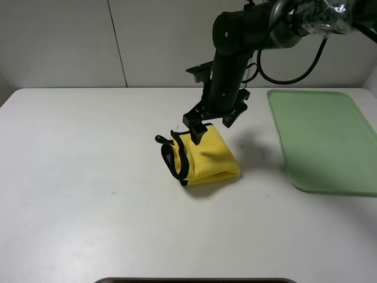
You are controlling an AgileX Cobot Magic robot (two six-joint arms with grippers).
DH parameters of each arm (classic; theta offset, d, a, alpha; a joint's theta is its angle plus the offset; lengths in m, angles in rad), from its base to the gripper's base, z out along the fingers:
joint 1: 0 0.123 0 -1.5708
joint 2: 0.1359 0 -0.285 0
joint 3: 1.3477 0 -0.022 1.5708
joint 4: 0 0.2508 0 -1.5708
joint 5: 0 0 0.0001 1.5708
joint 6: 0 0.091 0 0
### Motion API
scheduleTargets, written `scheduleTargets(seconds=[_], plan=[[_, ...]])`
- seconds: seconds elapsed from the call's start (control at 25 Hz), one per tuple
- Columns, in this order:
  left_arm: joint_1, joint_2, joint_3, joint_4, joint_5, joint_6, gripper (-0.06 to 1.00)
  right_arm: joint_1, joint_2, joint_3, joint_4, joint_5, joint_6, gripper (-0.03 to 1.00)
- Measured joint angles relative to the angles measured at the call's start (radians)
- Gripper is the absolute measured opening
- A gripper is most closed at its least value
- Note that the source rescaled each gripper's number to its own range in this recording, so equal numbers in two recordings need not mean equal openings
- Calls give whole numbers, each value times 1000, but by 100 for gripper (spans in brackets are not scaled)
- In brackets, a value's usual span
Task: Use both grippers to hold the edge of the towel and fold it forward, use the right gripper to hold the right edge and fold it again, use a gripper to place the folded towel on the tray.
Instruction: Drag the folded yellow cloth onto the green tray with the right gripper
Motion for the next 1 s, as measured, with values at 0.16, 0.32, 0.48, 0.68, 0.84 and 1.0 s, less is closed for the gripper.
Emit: scheduleTargets(seconds=[0.16,0.32,0.48,0.68,0.84,1.0], plan=[[0,0,0,0,0,0,100,-31,0,20,-1,-48,-1,100],[0,0,0,0,0,0,100,-63,17,20,-3,-52,-16,100],[0,0,0,0,0,0,100,-69,62,20,-1,-46,-34,100],[0,0,0,0,0,0,100,-69,97,20,1,-51,-35,100],[0,0,0,0,0,0,100,-69,128,20,4,-58,-38,100],[0,0,0,0,0,0,100,-69,136,20,9,-69,-46,100]])
